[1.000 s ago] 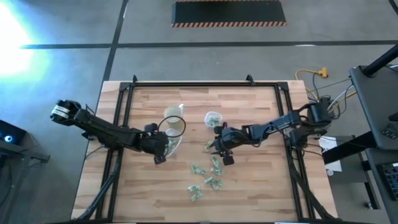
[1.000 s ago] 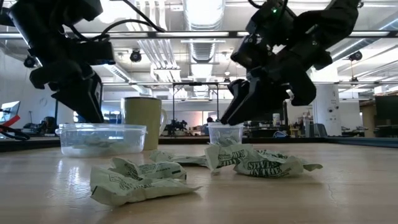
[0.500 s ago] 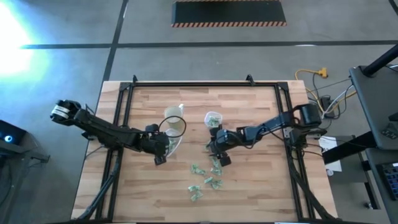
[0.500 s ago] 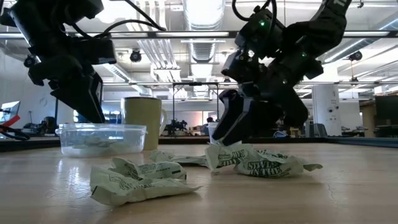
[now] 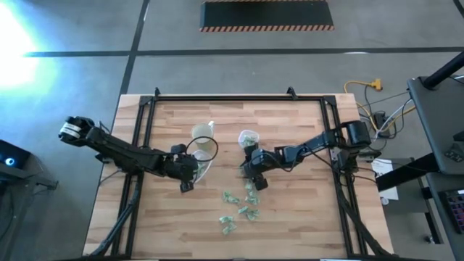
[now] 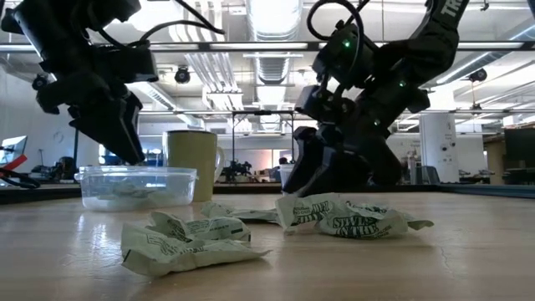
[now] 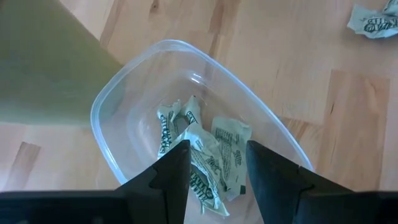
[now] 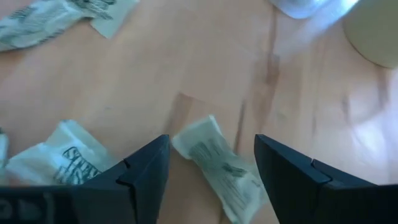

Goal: Pick and place items into bin
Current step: Put the stevia packet into the top transparent bin

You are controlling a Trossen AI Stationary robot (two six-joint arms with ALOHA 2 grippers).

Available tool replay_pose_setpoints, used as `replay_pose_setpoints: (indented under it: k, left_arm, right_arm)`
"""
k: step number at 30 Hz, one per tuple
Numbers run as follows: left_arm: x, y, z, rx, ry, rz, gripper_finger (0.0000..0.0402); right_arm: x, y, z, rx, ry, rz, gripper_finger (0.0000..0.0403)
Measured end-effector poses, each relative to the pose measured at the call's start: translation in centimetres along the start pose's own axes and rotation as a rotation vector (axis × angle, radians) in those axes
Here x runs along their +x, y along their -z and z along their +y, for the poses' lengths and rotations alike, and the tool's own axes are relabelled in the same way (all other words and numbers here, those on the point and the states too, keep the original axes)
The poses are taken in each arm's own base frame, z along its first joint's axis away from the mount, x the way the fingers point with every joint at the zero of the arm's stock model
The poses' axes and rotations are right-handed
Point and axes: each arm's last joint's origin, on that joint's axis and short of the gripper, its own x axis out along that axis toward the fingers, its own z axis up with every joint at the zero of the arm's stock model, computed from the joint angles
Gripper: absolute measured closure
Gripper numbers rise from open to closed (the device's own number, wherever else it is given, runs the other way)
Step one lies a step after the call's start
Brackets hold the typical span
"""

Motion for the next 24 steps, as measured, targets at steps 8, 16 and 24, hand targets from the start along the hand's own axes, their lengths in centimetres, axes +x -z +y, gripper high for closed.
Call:
replay_pose_setpoints:
  k: [8,16,24]
  left_arm:
    - [-0.04,-0.07,0.0,0.024,-0.002,-0.004,0.0262]
    - [-0.04,-0.07,0.0,0.021,-0.004,-0.006,0.0262]
    - [-0.05,-0.08,0.01,0.021,-0.004,-0.006,0.0262]
  right_arm:
    - [-0.01,0.09,-0.27,0.009,0.008,0.003,0.023]
    - [-0.01,0.12,-0.27,0.006,0.007,0.004,0.0304]
    - [-0.01,0.11,-0.25,-0.018,0.007,0.003,0.0377]
